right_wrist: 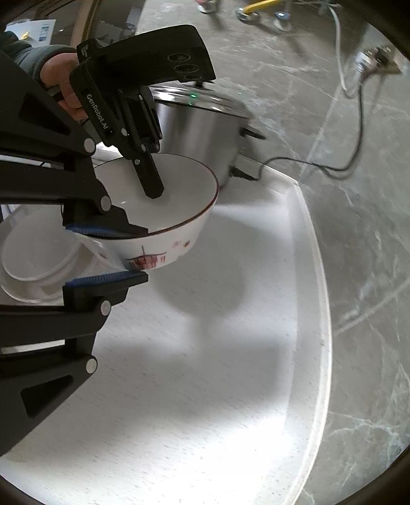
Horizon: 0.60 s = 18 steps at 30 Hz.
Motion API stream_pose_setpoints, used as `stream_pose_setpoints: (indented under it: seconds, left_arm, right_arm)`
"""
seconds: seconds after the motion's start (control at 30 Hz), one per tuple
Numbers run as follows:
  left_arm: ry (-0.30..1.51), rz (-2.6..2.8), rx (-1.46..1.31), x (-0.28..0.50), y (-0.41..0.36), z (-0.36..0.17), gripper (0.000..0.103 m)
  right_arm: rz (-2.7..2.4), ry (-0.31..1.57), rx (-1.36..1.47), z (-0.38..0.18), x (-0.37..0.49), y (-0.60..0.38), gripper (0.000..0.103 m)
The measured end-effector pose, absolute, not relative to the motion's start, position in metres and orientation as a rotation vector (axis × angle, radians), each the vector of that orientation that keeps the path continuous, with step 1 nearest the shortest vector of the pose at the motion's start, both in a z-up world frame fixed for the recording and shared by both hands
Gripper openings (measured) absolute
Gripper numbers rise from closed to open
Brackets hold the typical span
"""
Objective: Organize plates and bowls
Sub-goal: 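Lift the red-printed white bowl with both tools toward the rice cooker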
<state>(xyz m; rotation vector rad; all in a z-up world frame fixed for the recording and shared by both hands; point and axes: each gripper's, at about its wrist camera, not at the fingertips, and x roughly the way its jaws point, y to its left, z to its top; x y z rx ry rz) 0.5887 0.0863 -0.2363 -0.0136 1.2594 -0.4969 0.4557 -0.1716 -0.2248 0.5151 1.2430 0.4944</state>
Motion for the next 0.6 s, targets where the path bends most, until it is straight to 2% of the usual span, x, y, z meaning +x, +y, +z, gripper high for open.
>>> stream_pose_setpoints:
  seconds: [0.27, 0.6]
  left_arm:
    - [1.275, -0.483, -0.061, 0.527, 0.120, -0.240, 0.008]
    - [1.334, -0.468, -0.104, 0.472, 0.129, -0.272, 0.008]
  right_arm:
    - [0.530, 1.276, 0.477, -0.224, 0.424, -0.153, 0.023]
    - [0.537, 1.346, 0.450, -0.250, 0.387, -0.144, 0.023]
